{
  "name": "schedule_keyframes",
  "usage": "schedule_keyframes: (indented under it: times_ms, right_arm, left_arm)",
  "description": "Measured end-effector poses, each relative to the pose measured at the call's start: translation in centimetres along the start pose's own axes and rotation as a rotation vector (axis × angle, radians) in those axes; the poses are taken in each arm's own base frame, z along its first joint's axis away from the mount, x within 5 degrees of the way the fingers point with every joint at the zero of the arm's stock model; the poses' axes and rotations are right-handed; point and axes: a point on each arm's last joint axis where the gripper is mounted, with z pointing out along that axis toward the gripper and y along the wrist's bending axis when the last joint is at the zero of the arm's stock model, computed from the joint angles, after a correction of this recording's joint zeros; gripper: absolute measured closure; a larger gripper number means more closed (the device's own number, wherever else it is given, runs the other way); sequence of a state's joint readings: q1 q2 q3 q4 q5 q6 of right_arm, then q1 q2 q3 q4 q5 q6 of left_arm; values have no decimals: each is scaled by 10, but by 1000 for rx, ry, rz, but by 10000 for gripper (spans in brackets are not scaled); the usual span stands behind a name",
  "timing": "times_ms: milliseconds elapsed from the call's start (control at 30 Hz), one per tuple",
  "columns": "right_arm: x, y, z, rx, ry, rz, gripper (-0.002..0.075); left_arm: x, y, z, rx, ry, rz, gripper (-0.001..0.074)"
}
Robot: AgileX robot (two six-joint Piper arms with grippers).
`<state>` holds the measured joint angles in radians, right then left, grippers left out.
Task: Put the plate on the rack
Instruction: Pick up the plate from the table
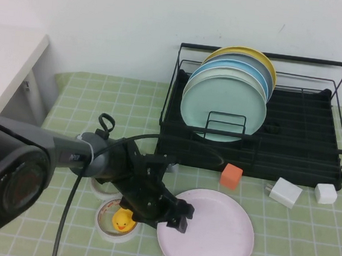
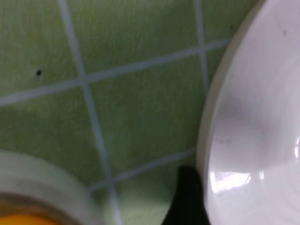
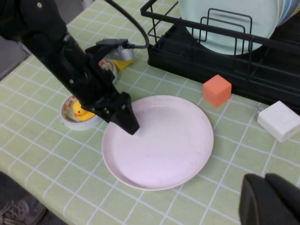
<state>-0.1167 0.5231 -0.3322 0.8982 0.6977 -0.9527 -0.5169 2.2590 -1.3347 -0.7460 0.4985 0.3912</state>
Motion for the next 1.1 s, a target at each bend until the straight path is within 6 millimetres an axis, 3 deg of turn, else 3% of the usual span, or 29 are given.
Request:
schedule_keyframes:
  times_ms: [133, 267, 367, 567, 867, 967, 1100]
  right_arm:
    - [0, 0, 0, 1, 1, -1, 728]
    - [1, 0, 0, 3, 7, -8, 728]
    - [1, -1, 0, 6, 14, -16, 728]
    - [1, -2, 0, 17, 10, -19, 728]
    - [-1, -3, 0, 28, -13, 96, 708]
    - [-1, -3, 1, 26, -10, 142, 626]
    - [-13, -5, 4, -12, 11, 201, 418]
  left_arm:
    - [0, 1, 4, -14, -6, -19, 398]
    - [0, 3, 6, -29, -14, -27, 644]
    - [0, 4, 8, -25, -17, -62, 708]
    - [2, 1, 8, 98, 28, -178, 731]
    - [-7, 4, -15, 373, 33, -180, 731]
    - [-12, 1, -32, 393, -8, -123, 731]
    - [-11, -15, -70, 384, -107, 16, 731]
